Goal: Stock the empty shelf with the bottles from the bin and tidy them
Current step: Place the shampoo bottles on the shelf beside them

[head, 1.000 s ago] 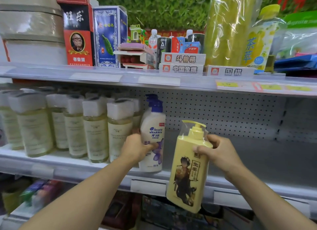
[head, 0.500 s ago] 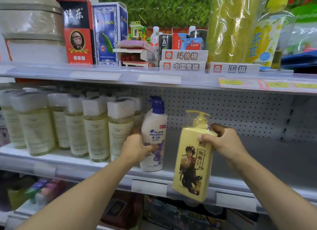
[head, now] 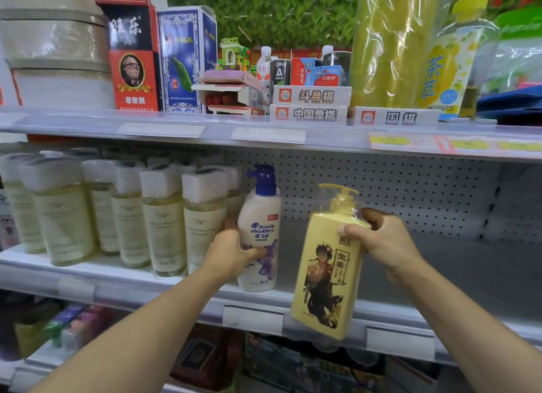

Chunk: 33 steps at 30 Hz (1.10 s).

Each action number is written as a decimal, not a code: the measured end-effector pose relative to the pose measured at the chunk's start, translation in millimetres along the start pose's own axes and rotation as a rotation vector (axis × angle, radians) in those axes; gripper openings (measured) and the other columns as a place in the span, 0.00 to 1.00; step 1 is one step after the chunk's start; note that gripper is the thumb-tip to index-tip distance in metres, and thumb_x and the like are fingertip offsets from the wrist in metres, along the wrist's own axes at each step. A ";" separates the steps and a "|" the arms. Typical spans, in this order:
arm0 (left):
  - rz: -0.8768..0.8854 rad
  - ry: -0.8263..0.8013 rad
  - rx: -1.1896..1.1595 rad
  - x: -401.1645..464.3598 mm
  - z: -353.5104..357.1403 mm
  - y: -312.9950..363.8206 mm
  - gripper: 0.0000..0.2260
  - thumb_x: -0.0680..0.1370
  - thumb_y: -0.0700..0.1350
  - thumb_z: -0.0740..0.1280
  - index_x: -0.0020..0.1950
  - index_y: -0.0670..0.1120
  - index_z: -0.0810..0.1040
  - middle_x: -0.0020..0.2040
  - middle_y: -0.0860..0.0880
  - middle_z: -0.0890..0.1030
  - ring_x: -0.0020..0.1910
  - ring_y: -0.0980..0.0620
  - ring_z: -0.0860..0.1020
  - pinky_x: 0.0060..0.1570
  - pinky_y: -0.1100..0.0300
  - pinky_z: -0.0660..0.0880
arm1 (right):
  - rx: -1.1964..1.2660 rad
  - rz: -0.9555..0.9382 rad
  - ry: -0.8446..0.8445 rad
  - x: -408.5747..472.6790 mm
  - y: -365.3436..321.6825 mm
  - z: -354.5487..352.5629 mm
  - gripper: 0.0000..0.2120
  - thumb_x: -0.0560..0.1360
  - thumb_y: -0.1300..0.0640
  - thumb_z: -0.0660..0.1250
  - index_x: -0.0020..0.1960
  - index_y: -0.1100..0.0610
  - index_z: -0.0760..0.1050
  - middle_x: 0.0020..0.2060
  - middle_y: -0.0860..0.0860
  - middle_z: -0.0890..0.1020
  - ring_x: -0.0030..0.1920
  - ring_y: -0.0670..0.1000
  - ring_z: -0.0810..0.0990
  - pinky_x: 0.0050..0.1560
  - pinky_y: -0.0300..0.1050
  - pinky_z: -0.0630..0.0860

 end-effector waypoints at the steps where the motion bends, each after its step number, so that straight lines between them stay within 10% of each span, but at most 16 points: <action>1: 0.005 0.003 0.000 -0.3 0.3 0.5 0.17 0.70 0.46 0.75 0.54 0.43 0.74 0.50 0.46 0.81 0.48 0.47 0.79 0.49 0.52 0.77 | 0.004 -0.003 0.003 0.9 -0.7 -2.6 0.18 0.70 0.62 0.73 0.56 0.57 0.72 0.38 0.46 0.79 0.40 0.45 0.79 0.38 0.38 0.73; 23: 0.110 0.271 0.370 -54.8 -18.7 10.0 0.27 0.71 0.53 0.73 0.64 0.47 0.64 0.59 0.48 0.74 0.54 0.49 0.75 0.48 0.54 0.75 | 0.100 -0.027 -0.061 -9.4 -1.8 1.6 0.25 0.69 0.61 0.74 0.63 0.62 0.71 0.42 0.48 0.81 0.44 0.48 0.81 0.42 0.42 0.76; 27: 0.170 0.106 0.239 -75.7 -19.2 15.0 0.25 0.70 0.56 0.73 0.61 0.49 0.70 0.49 0.53 0.76 0.46 0.55 0.76 0.49 0.54 0.77 | 0.082 -0.032 -0.095 -21.3 -5.5 6.2 0.13 0.69 0.60 0.74 0.51 0.60 0.76 0.43 0.52 0.84 0.44 0.52 0.83 0.43 0.45 0.79; 33: 0.212 -0.209 0.104 -110.9 -13.4 27.0 0.31 0.69 0.57 0.74 0.68 0.50 0.69 0.58 0.53 0.76 0.56 0.56 0.74 0.58 0.60 0.73 | 0.144 -0.048 -0.148 -43.9 -25.9 17.7 0.08 0.70 0.61 0.72 0.49 0.58 0.78 0.41 0.52 0.84 0.42 0.50 0.83 0.39 0.41 0.76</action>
Point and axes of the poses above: each hand's wrist, its own x-axis towards the middle knuckle, its own z-axis out of the palm, y = z × x, the point moved 5 cm from there along x, towards the middle knuckle
